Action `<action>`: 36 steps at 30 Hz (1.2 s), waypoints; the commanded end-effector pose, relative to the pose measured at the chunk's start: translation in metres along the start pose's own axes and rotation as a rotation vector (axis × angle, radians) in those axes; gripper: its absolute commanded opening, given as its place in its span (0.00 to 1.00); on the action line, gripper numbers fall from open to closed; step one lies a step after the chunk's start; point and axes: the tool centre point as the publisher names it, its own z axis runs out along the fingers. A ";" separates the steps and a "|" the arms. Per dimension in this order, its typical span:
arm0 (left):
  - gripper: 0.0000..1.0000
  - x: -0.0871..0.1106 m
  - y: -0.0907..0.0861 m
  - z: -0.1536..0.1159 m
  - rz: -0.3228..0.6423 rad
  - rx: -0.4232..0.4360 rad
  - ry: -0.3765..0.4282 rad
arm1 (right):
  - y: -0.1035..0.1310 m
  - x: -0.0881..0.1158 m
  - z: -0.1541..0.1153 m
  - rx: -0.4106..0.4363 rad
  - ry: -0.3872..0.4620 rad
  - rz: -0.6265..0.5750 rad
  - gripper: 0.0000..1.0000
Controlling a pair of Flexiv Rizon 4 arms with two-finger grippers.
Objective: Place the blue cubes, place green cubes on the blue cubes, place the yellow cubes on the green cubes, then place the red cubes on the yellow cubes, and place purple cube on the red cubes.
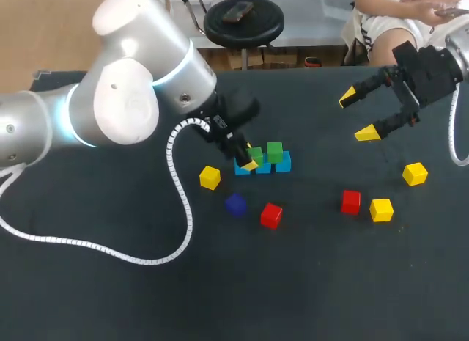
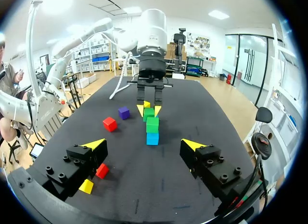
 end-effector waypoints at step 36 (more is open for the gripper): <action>0.00 0.003 0.013 -0.003 0.009 -0.014 -0.012 | 0.000 0.000 0.000 0.001 -0.001 -0.001 1.00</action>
